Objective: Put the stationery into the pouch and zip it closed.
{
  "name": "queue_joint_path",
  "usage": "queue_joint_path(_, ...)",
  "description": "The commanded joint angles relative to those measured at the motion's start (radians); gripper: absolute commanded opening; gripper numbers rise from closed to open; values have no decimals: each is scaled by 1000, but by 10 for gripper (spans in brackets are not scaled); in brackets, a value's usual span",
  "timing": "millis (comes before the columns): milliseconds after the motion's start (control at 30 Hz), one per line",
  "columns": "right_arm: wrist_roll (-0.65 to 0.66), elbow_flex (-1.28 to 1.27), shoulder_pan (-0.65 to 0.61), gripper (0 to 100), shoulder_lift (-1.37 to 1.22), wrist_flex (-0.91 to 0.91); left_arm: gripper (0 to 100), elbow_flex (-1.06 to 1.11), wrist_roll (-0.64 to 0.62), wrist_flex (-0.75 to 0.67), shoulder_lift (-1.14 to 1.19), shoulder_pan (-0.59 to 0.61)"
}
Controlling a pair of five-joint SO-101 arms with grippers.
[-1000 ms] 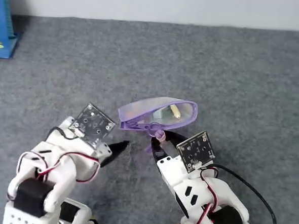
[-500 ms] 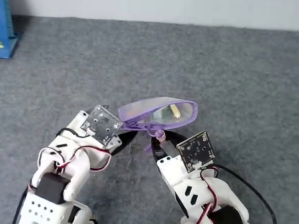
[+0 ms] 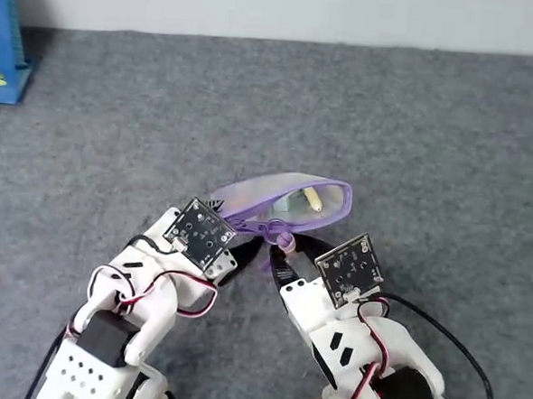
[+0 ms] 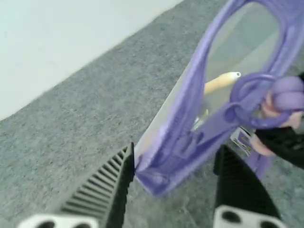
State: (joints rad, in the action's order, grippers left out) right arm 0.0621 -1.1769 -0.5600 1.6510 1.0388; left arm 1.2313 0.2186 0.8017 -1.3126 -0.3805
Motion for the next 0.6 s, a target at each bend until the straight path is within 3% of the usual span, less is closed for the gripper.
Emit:
queue_joint_path(0, 9, 38, 16, 7, 2, 1, 214, 12, -5, -77, -15, -2)
queue_joint_path(333, 9, 44, 21, 7, 2, -7, 103, 12, -5, -95, -26, -3)
queue_joint_path(567, 8, 86, 73, 7, 2, -30, 13, 33, -9, 25, -282, -9)
